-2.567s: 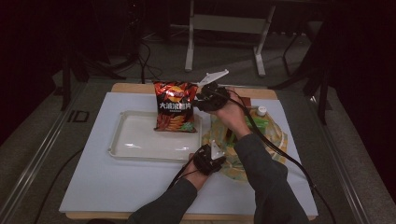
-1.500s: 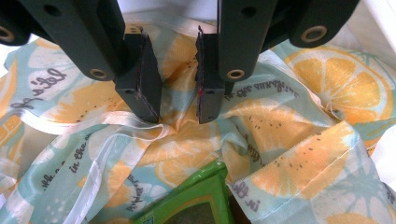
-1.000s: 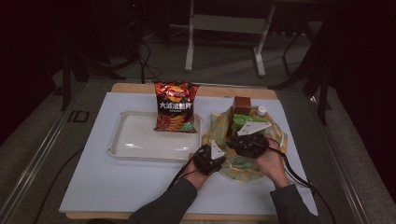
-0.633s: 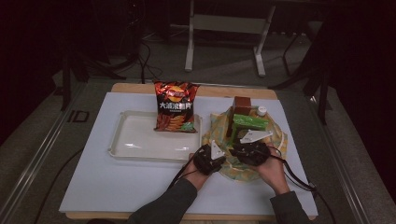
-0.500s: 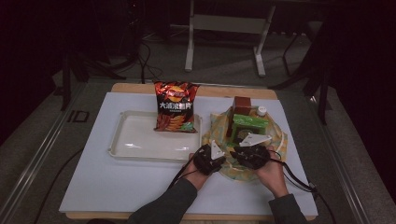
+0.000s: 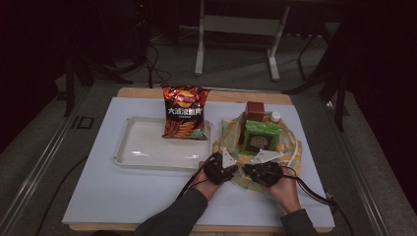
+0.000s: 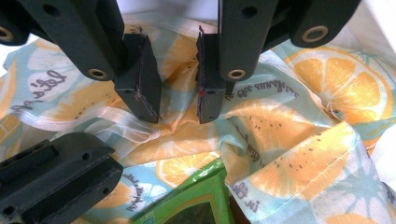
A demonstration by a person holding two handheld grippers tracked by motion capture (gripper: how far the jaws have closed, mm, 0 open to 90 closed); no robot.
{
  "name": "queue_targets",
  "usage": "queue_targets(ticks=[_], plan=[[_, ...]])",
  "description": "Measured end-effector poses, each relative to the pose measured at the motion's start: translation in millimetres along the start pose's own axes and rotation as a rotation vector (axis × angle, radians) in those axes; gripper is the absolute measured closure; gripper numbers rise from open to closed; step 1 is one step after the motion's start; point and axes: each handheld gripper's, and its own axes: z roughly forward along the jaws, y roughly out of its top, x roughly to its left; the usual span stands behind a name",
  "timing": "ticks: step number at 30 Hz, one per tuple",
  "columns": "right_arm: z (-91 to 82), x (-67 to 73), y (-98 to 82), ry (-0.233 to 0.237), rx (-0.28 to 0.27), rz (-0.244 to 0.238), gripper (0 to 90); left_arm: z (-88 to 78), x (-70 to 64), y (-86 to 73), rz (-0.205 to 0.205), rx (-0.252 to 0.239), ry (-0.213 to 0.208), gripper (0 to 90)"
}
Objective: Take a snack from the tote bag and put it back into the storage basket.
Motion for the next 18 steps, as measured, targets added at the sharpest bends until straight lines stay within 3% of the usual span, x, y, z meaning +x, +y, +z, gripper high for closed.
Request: queue_targets(ticks=[12,18], plan=[[2.6,-1.3,-10.6,0.023,-0.013,0.011,84.7,-3.5,5.7,-1.4,-0.047,-0.032,-0.022,67.5],[6.6,-0.1,-14.2,0.035,-0.019,0.019,86.9,-8.2,9.5,-3.1,-0.113,-0.074,-0.057,65.0]])
